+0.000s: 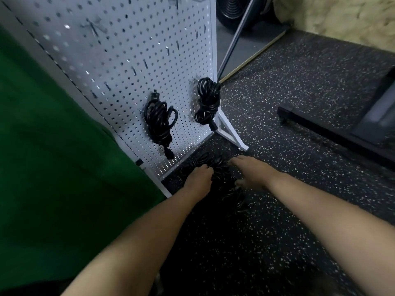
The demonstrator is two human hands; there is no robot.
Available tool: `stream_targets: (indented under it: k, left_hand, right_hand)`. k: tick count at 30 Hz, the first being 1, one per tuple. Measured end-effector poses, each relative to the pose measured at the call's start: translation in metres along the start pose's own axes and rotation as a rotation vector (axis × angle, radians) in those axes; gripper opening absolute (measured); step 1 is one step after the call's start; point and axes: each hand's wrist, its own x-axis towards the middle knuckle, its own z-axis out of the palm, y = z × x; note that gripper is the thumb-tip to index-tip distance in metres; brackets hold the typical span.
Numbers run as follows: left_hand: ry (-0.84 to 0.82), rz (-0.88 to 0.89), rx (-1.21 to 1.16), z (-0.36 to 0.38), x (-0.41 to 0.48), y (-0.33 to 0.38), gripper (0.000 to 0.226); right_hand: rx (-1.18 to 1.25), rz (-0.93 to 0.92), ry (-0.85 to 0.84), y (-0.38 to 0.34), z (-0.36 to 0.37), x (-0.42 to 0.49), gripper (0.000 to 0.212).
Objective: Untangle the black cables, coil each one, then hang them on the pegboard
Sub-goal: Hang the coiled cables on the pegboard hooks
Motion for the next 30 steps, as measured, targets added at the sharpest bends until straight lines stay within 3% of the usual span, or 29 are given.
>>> stream_targets:
  k: [6,9,12,19,24,30]
  left_hand:
    - [0.097,0.193,-0.042,-0.094,-0.026,0.017,0.023]
    - [0.184,0.289,-0.058,-0.146,-0.044,0.028,0.023]
    - [0.319,0.345,-0.059,-0.196,-0.062,0.040,0.024]
    - [0.588,0.443,0.018,-0.301,-0.101,0.080,0.053]
    - [0.698,0.325,-0.027,-0.348,-0.094,0.093,0.063]
    - [0.513,0.090,0.003,-0.365,-0.055,0.084,0.080]
  right_hand:
    - [0.244,-0.051,0.074,-0.018,-0.024,-0.023,0.098]
    - [0.393,-0.084,0.150,-0.034,-0.047,-0.037,0.079]
    - [0.534,-0.096,0.341,-0.049,-0.079,-0.047,0.057]
    - [0.890,-0.189,0.678,-0.081,-0.150,-0.061,0.054]
    - [1.108,-0.217,0.810,-0.097,-0.188,-0.050,0.049]
    - [1.138,-0.165,0.961,-0.107,-0.205,-0.021,0.044]
